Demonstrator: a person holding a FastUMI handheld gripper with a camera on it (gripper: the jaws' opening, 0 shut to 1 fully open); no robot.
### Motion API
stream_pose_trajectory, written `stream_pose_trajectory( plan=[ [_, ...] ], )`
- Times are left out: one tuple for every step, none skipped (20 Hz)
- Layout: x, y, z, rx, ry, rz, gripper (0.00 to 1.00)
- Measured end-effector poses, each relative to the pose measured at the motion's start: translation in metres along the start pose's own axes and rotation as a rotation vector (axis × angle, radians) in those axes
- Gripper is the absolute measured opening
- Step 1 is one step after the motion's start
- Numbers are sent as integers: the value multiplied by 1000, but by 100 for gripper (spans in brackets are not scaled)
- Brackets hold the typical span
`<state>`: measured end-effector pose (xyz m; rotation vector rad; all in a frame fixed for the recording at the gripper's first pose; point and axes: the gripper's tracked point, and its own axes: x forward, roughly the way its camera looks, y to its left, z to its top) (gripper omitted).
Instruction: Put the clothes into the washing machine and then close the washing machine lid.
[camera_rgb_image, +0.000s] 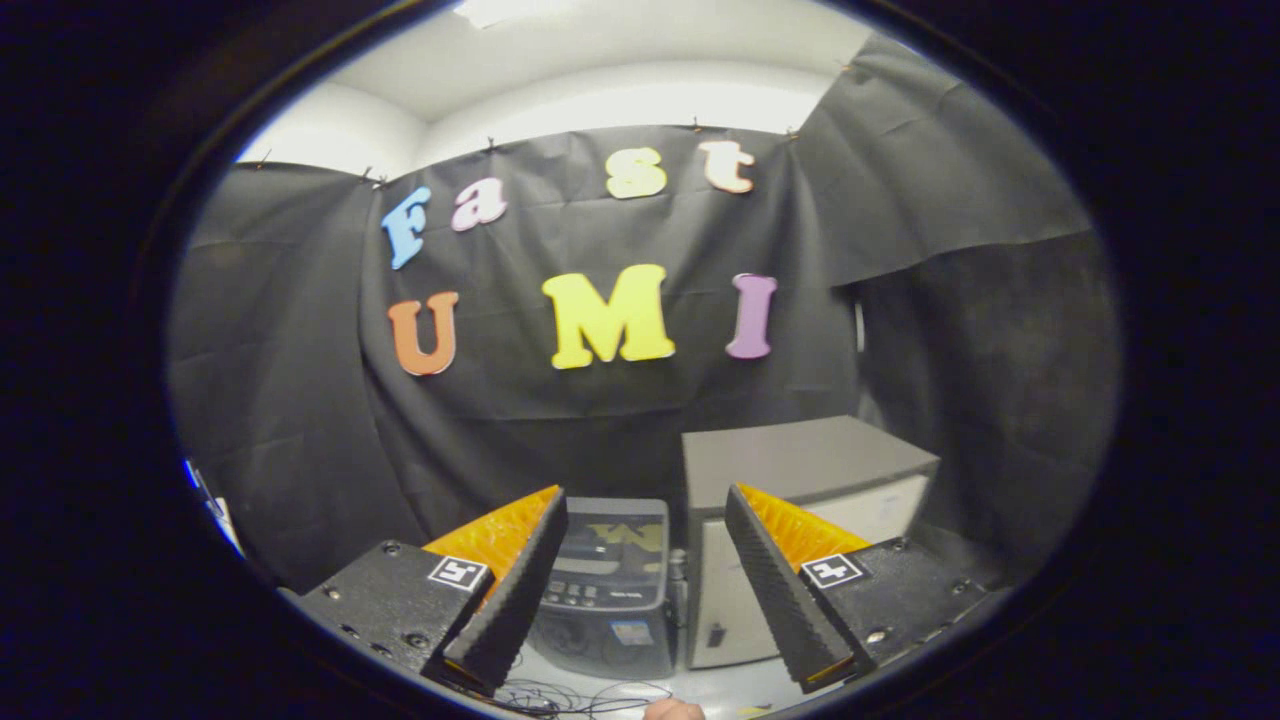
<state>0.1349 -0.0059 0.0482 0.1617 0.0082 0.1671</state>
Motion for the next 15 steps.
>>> stream_pose_trajectory(
  plan=[
    [-18,-18,4,2,-11,-29,99],
    [-34,-33,8,4,-19,-54,99],
    [-51,-46,10,4,-32,-75,99],
    [-66,-57,12,0,-43,-92,99],
    [-79,-67,12,-8,-53,-105,99],
    [-93,-76,12,-17,-62,-113,99],
    [-106,-81,11,-26,-68,-115,99],
    [-115,-84,10,-34,-73,-104,99],
    [-126,-88,9,-51,-79,-90,99],
    [-133,-94,8,-71,-80,-81,99],
    [-141,-95,6,-82,-77,-62,99],
    [-147,-93,3,-84,-70,-35,99],
    [-152,-91,0,-84,-62,-13,99],
    [-157,-91,-3,-83,-57,8,99],
    [-161,-89,-5,-80,-53,25,99]
  ],
)
